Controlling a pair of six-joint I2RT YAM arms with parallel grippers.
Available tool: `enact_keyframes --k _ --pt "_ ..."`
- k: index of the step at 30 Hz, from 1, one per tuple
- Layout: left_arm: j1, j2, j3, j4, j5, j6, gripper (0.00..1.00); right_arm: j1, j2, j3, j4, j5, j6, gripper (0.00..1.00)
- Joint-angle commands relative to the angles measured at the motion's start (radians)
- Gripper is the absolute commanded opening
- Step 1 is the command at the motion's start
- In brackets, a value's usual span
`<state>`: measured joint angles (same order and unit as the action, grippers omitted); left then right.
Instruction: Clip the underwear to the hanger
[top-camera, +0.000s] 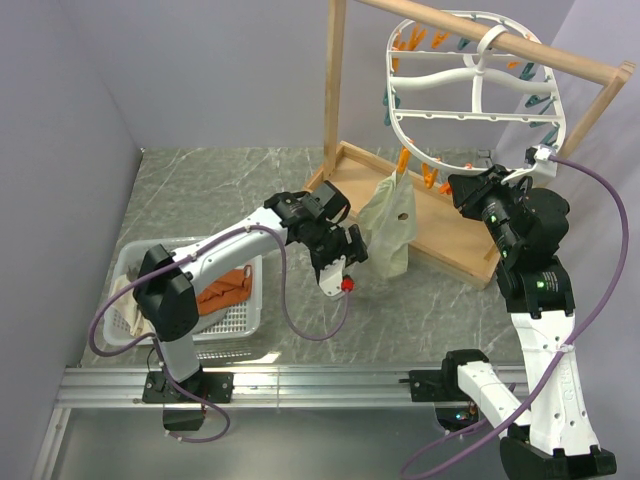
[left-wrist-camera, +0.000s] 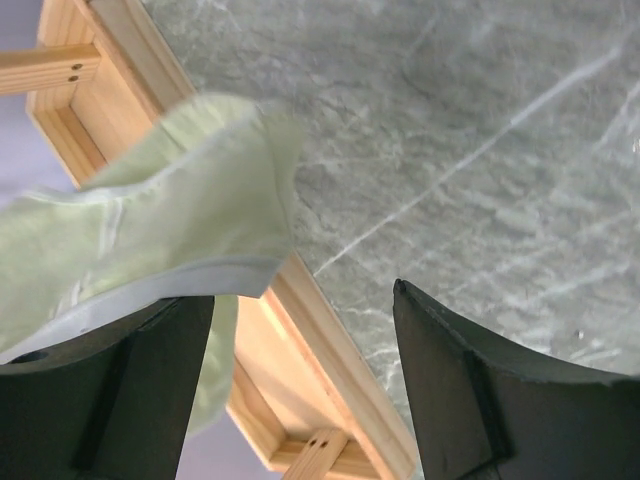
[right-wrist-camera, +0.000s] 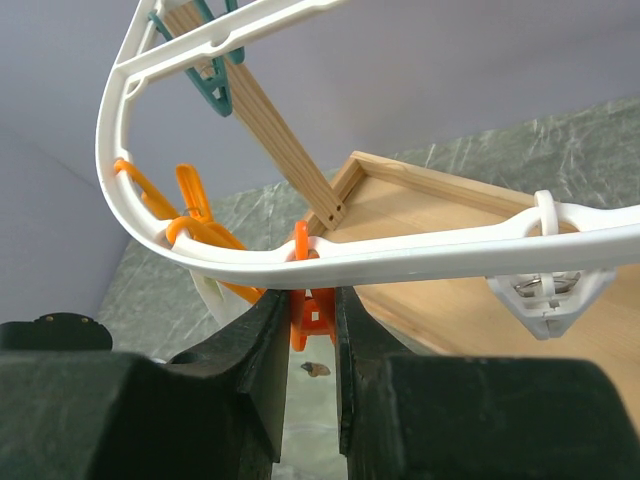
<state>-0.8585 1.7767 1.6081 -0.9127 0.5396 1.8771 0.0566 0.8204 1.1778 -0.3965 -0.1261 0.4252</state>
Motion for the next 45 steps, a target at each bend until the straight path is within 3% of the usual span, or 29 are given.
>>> enact_keyframes --k 1,5,12,16,23,28,34,40,45 --pt "0.001 -0.042 0.007 -0.057 -0.042 0.126 0.77 0.005 -0.003 0.005 0.051 -0.004 -0.006 0.0" --pt "-0.01 -0.013 0.026 -0.135 -0.084 0.125 0.75 0.005 -0.001 0.006 0.054 -0.007 -0.005 0.0" --pt "0.025 -0.075 -0.078 -0.013 -0.038 0.12 0.73 0.005 0.0 0.011 0.053 -0.01 -0.009 0.0" --pt "0.036 -0.16 -0.204 0.158 -0.009 0.171 0.74 0.003 0.003 0.01 0.053 -0.01 -0.008 0.0" --pt "0.046 -0.184 -0.232 0.377 0.077 0.201 0.79 0.005 0.008 0.008 0.051 -0.012 -0.006 0.0" --pt "0.047 -0.157 -0.315 0.653 0.056 0.292 0.81 0.005 0.014 0.009 0.05 -0.017 -0.002 0.0" --pt "0.036 -0.102 -0.387 0.998 0.062 0.275 0.81 0.005 0.013 0.009 0.045 -0.014 -0.005 0.0" --pt "0.035 -0.108 -0.425 1.129 0.132 0.211 0.79 0.005 0.01 0.008 0.047 -0.018 -0.005 0.0" --pt "0.035 -0.122 -0.448 1.129 0.125 0.22 0.78 0.005 0.011 0.009 0.048 -0.02 0.0 0.0"
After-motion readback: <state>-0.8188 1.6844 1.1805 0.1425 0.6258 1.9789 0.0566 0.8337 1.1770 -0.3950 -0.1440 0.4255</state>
